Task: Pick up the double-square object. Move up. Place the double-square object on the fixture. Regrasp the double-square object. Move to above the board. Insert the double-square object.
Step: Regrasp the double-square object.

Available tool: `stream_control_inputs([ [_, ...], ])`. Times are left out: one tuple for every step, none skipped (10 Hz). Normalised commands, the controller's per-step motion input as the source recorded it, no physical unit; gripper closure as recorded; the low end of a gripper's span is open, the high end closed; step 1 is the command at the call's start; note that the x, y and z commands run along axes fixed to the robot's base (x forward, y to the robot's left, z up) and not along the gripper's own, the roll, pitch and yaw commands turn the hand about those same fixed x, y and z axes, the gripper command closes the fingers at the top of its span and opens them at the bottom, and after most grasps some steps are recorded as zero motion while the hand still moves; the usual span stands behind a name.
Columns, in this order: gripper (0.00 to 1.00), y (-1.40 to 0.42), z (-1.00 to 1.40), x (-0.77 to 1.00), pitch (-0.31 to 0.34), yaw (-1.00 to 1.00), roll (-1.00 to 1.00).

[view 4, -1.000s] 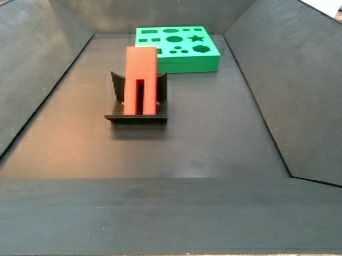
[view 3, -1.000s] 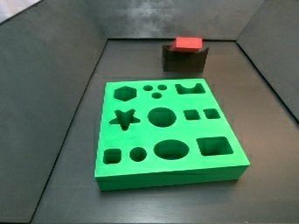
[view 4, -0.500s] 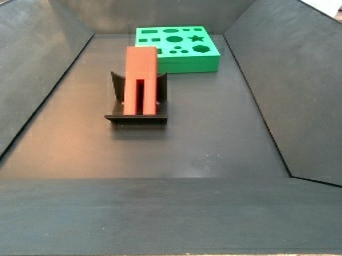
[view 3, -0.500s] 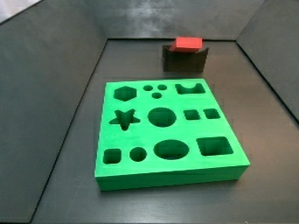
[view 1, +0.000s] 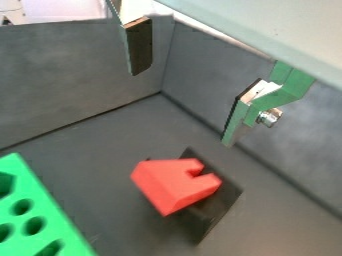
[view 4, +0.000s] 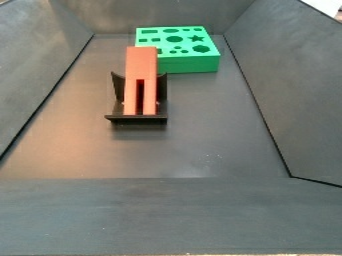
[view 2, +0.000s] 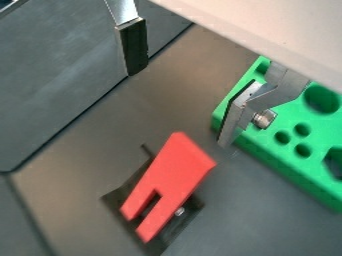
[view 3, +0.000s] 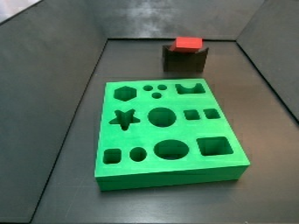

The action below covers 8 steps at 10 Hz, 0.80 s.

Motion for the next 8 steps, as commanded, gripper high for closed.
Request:
stream_control_inputs([
  [0.0, -0.02, 0.0, 0.04, 0.053, 0.04, 1.0],
  [0.0, -0.03, 0.0, 0.05, 0.07, 0.05, 1.0],
  [0.0, -0.03, 0.0, 0.07, 0.086, 0.05, 1.0],
  [0.0, -0.04, 0.0, 0.08, 0.106, 0.06, 1.0],
  [0.0, -0.04, 0.0, 0.09, 0.129, 0.07, 1.0],
  [0.0, -0.04, 0.0, 0.1, 0.163, 0.1, 1.0],
  [0.0, -0.05, 0.0, 0.1, 0.187, 0.13, 1.0],
  [0.0, -0.04, 0.0, 0.1, 0.203, 0.17, 0.9],
])
